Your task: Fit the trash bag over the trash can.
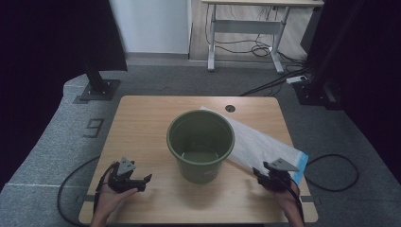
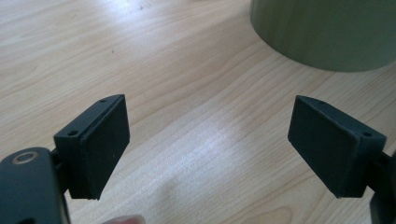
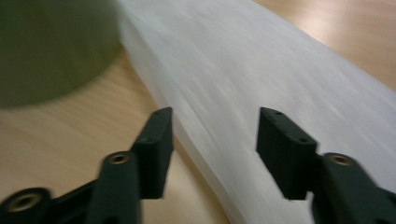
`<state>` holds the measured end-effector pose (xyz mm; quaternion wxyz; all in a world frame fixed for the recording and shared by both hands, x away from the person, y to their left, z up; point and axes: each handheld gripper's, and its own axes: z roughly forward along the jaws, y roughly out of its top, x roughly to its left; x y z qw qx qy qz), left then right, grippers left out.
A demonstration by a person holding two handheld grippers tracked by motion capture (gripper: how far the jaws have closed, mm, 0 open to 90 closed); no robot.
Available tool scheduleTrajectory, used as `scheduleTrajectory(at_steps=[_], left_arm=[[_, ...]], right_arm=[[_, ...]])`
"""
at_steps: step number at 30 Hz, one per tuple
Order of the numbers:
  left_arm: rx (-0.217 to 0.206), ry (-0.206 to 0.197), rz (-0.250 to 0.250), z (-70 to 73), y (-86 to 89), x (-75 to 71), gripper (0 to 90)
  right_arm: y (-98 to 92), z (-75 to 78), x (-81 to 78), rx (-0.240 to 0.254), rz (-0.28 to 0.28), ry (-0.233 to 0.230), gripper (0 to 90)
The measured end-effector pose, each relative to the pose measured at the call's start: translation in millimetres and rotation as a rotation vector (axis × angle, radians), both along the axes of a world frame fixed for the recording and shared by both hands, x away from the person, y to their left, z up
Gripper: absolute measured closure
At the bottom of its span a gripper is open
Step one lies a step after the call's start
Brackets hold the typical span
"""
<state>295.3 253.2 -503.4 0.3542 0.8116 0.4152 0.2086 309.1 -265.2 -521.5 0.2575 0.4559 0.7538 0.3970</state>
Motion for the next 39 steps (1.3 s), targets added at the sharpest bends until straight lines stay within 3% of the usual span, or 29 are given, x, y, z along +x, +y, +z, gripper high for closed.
scheduleTrajectory(at_steps=[2,3,5,9,15,16,20,21,22,25,27,31,32,33,35,36,39], left_arm=[[0.004,0.004,0.000,-0.6,0.5,-0.4,12.6],[0.006,0.004,0.002,-0.9,0.3,-0.8,12.6],[-0.008,0.005,-0.006,-1.5,-0.7,-2.5,12.8],[0.005,0.015,-0.015,-4.4,-3.6,-6.0,12.8],[0.007,0.014,-0.005,-4.4,-0.8,-11.0,12.8],[-0.005,0.005,0.005,-1.8,1.5,-13.3,12.8],[-0.009,0.000,0.022,-0.4,4.4,-15.2,12.8],[-0.009,0.000,0.022,-0.4,4.4,-15.2,12.9],[-0.008,0.002,0.032,-0.9,5.0,-15.0,12.9],[-0.007,0.005,0.038,-1.3,5.5,-14.8,13.1],[-0.008,0.005,0.037,-0.7,6.1,-15.3,13.1],[-0.049,0.009,0.028,-0.6,6.6,-15.9,13.2],[-0.053,0.012,0.025,-0.7,5.9,-16.2,13.2],[-0.041,0.014,0.019,-1.2,4.5,-16.3,13.8],[-0.036,0.014,0.020,-1.4,3.4,-16.5,13.8],[-0.038,0.012,0.016,-1.3,2.7,-16.7,13.8],[-0.041,0.005,0.007,0.0,1.8,-17.0,13.8]], right_arm=[[9.9,0.2,8.4,0.006,0.029,0.001,40.2],[24.2,-1.2,22.2,0.010,0.063,0.011,38.1],[45.7,-9.4,42.9,-0.026,0.070,0.023,33.9],[62.3,-20.9,59.0,-0.029,0.058,0.039,36.3],[73.7,-26.5,64.5,-0.069,0.083,0.047,42.6],[76.6,-27.2,64.7,-0.099,0.068,0.044,49.8],[72.0,-26.8,66.4,-0.082,0.038,0.041,68.9],[72.0,-26.8,66.4,-0.082,0.038,0.041,68.9],[67.6,-26.7,66.8,-0.064,0.033,0.046,76.1],[65.4,-26.9,66.5,-0.066,0.030,0.055,83.0],[60.3,-25.7,62.0,-0.070,0.032,0.053,88.5],[51.7,-26.1,50.0,-0.069,0.039,0.062,88.7],[47.5,-26.9,43.8,-0.078,0.045,0.065,88.7],[35.9,-26.1,27.6,-0.072,0.045,0.075,88.8],[31.6,-25.1,22.3,-0.062,0.044,0.077,88.8],[21.1,-22.6,8.0,-0.042,0.035,0.080,88.8],[10.9,-21.4,-9.1,-0.045,0.028,0.083,88.7]])
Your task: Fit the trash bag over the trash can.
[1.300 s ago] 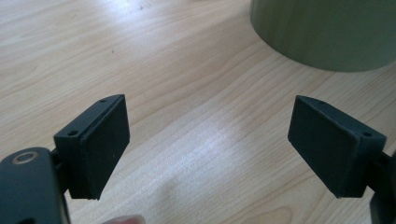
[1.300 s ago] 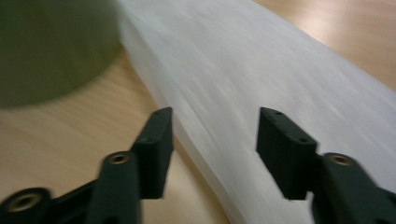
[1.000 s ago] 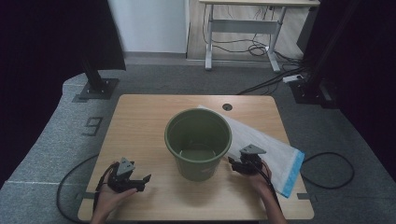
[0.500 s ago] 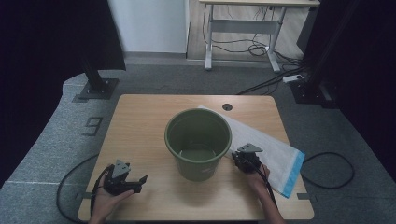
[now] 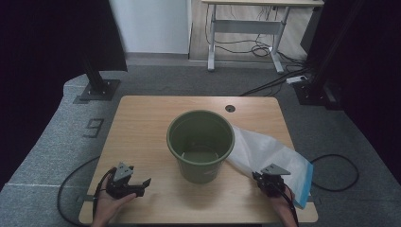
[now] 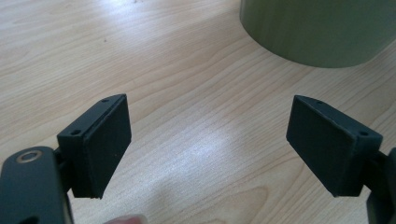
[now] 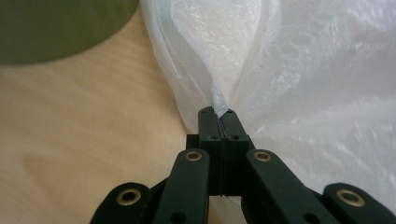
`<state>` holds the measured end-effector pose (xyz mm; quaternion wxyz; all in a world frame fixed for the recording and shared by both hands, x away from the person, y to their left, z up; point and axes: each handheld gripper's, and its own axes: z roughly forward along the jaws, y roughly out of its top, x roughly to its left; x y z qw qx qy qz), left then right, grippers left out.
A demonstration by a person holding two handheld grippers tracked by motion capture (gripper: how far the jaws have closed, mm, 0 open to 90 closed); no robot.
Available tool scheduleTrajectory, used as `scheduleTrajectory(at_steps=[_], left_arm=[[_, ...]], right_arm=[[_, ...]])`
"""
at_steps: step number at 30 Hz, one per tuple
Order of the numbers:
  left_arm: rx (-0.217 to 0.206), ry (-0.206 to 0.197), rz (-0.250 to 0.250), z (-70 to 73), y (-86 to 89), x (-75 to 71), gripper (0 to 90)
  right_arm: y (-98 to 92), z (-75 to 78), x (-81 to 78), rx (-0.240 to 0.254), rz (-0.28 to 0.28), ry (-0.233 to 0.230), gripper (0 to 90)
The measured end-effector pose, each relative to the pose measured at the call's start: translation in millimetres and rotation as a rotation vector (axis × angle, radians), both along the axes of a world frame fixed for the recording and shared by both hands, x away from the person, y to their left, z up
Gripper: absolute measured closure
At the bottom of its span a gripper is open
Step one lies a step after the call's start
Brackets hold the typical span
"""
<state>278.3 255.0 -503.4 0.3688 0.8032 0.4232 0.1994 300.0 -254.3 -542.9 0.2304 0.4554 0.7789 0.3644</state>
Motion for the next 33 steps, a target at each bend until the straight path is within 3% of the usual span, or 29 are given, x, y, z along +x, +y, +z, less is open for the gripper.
scheduleTrajectory(at_steps=[4,6,8,9,10,11,14,18,20,21,23,27,33], left_arm=[[-0.003,-0.002,-0.001,-0.1,0.2,1.5,14.0],[-0.002,0.001,-0.001,-0.5,0.5,2.5,14.1],[0.000,0.000,-0.001,-0.8,0.2,3.0,14.1],[0.000,0.000,-0.001,-0.8,0.2,3.0,14.1],[0.002,0.000,0.000,-0.9,0.2,3.1,14.1],[0.001,0.000,0.000,-1.0,0.3,3.2,14.1],[-0.003,0.000,0.002,-1.0,1.0,3.2,14.1],[-0.004,-0.001,-0.003,-0.4,1.1,2.0,14.1],[-0.036,-0.003,-0.011,0.4,1.3,1.3,14.1],[-0.036,-0.003,-0.011,0.4,1.3,1.3,14.1],[-0.073,-0.009,-0.019,2.4,2.3,0.5,14.2],[-0.059,-0.008,-0.014,1.5,2.7,0.4,14.2],[-0.076,-0.006,-0.027,2.2,0.9,0.3,14.2]], right_arm=[[-2.8,-0.5,-10.5,-0.011,-0.001,0.003,88.2],[0.3,-0.8,-9.6,-0.026,0.002,0.011,83.5],[6.7,0.2,-8.6,-0.051,0.015,0.011,70.0],[6.7,0.2,-8.6,-0.051,0.015,0.011,70.0],[11.5,1.8,-8.8,-0.063,0.020,0.001,61.5],[19.1,5.5,-9.4,-0.076,0.027,-0.016,51.5],[42.0,19.1,-2.8,-0.088,0.040,-0.091,39.6],[55.7,22.8,19.1,-0.050,0.060,-0.108,37.1],[60.7,21.5,32.4,-0.001,0.054,-0.100,37.2],[60.7,21.5,32.4,-0.001,0.054,-0.100,37.2],[68.6,15.7,47.9,0.012,0.044,-0.092,38.5],[74.7,8.8,59.1,0.046,0.033,-0.070,40.4],[84.0,-0.6,68.4,0.028,0.019,-0.050,46.2]])
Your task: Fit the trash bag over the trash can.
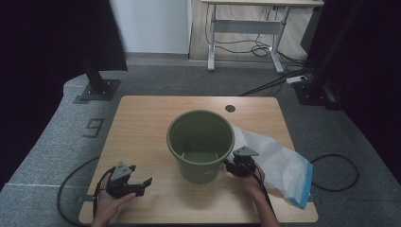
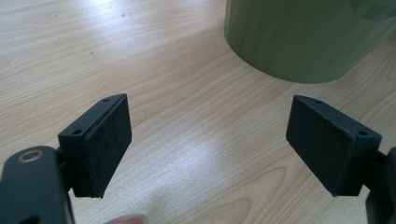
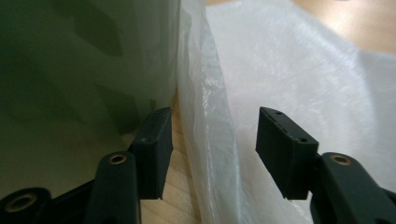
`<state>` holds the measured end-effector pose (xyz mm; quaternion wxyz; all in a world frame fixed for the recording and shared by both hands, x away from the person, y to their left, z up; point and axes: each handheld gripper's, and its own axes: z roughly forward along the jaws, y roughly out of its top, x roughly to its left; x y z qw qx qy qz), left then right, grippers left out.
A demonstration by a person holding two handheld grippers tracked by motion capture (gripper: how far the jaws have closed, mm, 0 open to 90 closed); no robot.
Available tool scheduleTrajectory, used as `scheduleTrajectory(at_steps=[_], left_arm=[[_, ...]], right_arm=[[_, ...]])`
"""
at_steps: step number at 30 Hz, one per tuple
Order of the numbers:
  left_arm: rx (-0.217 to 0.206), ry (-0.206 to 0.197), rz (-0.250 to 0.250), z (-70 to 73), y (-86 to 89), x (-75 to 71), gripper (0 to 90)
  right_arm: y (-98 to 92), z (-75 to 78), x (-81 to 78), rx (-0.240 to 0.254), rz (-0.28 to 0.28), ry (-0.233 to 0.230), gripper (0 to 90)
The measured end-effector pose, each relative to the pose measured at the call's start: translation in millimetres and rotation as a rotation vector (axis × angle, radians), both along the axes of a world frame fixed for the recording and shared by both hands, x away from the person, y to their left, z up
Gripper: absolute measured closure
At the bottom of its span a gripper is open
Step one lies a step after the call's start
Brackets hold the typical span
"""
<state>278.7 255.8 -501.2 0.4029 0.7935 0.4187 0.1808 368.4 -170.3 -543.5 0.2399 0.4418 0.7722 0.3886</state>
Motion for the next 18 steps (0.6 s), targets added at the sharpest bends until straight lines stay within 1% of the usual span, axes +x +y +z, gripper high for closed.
scheduleTrajectory(at_steps=[2,3,4,5,6,8,9,10,12,13,16,17,18], left_arm=[[0.010,0.002,0.001,-1.1,0.0,0.5,14.3],[0.008,0.004,0.002,-2.1,0.3,0.7,14.2],[0.005,0.007,0.004,-3.0,0.9,1.0,14.3],[0.005,0.007,0.004,-3.0,0.9,1.0,14.3],[0.006,0.013,0.008,-4.9,2.2,1.6,14.3],[0.001,0.018,0.007,-5.8,3.9,1.5,14.4],[0.001,0.018,0.007,-5.8,3.9,1.5,14.5],[-0.025,0.019,-0.002,-4.9,5.9,1.0,14.4],[-0.051,0.015,-0.009,-2.8,7.9,0.3,14.4],[-0.055,0.013,-0.008,-1.9,8.6,-0.1,14.5],[-0.041,0.011,-0.001,-2.0,9.9,-0.3,14.5],[-0.041,0.011,-0.001,-2.0,9.9,-0.3,14.5],[-0.043,0.011,0.004,-2.8,10.6,-0.1,14.5]], right_arm=[[2.2,-4.1,3.1,-0.005,-0.002,0.013,49.6],[3.3,-5.8,4.5,0.000,-0.004,0.020,51.5],[4.1,-7.3,5.6,0.006,-0.005,0.030,55.3],[4.1,-7.3,5.6,0.006,-0.005,0.030,55.3],[4.9,-7.6,7.6,0.014,-0.026,0.039,65.4],[4.0,-7.3,8.4,0.044,-0.030,0.045,76.5],[4.0,-7.3,8.4,0.044,-0.030,0.045,76.5],[2.0,-6.7,8.8,0.051,-0.041,0.047,88.1],[-1.7,-4.6,9.1,0.083,-0.053,0.048,88.7],[-4.1,-2.4,8.8,0.101,-0.061,0.042,88.7],[-12.4,8.8,5.8,0.160,-0.084,-0.002,88.8],[-12.4,8.8,5.8,0.160,-0.084,-0.002,88.8],[-19.3,18.7,2.0,0.216,-0.105,-0.034,88.8]])
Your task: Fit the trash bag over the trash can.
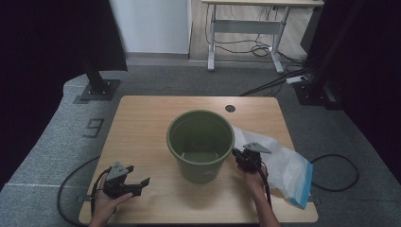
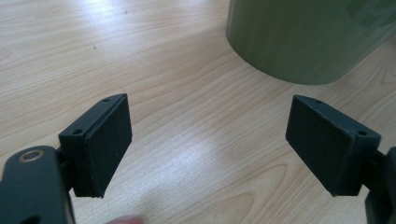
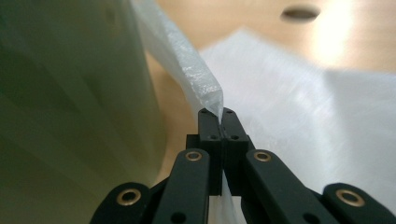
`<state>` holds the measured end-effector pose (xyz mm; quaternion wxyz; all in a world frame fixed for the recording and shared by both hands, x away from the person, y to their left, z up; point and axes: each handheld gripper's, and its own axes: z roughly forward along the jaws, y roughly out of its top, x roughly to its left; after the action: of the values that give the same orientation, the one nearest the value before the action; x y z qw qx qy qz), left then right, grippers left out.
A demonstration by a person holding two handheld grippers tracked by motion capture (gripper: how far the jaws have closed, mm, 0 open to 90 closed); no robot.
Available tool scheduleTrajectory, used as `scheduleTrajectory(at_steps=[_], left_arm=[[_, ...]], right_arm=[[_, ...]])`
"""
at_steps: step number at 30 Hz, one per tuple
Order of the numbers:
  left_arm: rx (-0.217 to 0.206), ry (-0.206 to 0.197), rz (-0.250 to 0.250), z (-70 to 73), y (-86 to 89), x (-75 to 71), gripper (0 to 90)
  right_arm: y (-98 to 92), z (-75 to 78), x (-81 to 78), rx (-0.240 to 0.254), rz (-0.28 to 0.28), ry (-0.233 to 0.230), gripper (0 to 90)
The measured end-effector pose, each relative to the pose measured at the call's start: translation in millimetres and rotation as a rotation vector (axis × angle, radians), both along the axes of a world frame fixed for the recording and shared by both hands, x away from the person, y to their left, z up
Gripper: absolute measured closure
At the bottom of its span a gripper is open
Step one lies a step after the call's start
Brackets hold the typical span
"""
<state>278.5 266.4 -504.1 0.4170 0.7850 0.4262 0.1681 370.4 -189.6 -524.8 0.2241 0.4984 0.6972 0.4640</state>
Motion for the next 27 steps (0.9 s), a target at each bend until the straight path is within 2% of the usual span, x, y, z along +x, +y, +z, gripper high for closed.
scheduleTrajectory(at_steps=[2,3,4,5,6,8,9,10,14,15,16,19,23,24,26,27], left_arm=[[-0.001,0.002,0.004,-0.5,0.6,0.0,14.5],[-0.004,0.003,0.006,-1.0,1.2,0.0,14.5],[-0.013,0.006,0.006,-1.5,1.9,0.0,14.5],[-0.013,0.006,0.006,-1.5,1.9,0.0,14.5],[-0.021,0.007,0.001,-1.4,2.5,-0.2,14.5],[-0.028,0.005,0.001,-1.1,2.9,-0.4,14.5],[-0.032,0.005,0.000,-1.0,3.2,-0.4,14.7],[-0.032,0.005,0.000,-1.0,3.2,-0.4,14.7],[-0.040,0.004,0.002,-1.0,4.2,-0.8,14.7],[-0.040,0.004,0.002,-1.0,4.2,-0.8,14.7],[-0.043,0.004,0.003,-1.4,4.8,-0.8,14.8],[-0.044,0.005,0.004,-1.3,5.3,-0.8,14.8],[-0.053,0.005,0.007,-1.3,6.3,-0.7,14.8],[-0.055,0.005,0.008,-1.4,6.4,-0.7,14.8],[-0.058,0.006,0.009,-1.6,6.3,-0.8,14.8],[-0.057,0.006,0.008,-1.7,6.2,-0.8,14.8]], right_arm=[[-3.0,4.1,-1.5,0.018,-0.006,-0.012,88.9],[-8.0,11.4,-4.2,0.049,-0.020,-0.035,88.8],[-16.8,25.4,-9.4,0.104,-0.040,-0.079,88.9],[-16.8,25.4,-9.4,0.104,-0.040,-0.079,88.9],[-22.4,36.8,-13.5,0.127,-0.050,-0.115,88.8],[-27.9,50.3,-18.3,0.152,-0.053,-0.155,88.8],[-29.8,57.2,-20.7,0.157,-0.056,-0.174,88.9],[-29.8,57.2,-20.7,0.157,-0.056,-0.174,88.9],[-38.6,88.8,-32.9,0.179,-0.048,-0.267,88.9],[-38.6,88.8,-32.9,0.179,-0.048,-0.267,88.9],[-42.0,99.9,-37.2,0.184,-0.049,-0.295,88.9],[-44.9,106.7,-39.6,0.192,-0.054,-0.310,88.9],[-51.7,125.1,-42.8,0.208,-0.070,-0.347,88.9],[-51.7,125.1,-42.8,0.208,-0.070,-0.347,88.9],[-56.9,138.4,-42.2,0.224,-0.075,-0.366,88.9],[-56.9,138.4,-42.2,0.224,-0.075,-0.366,88.9]])
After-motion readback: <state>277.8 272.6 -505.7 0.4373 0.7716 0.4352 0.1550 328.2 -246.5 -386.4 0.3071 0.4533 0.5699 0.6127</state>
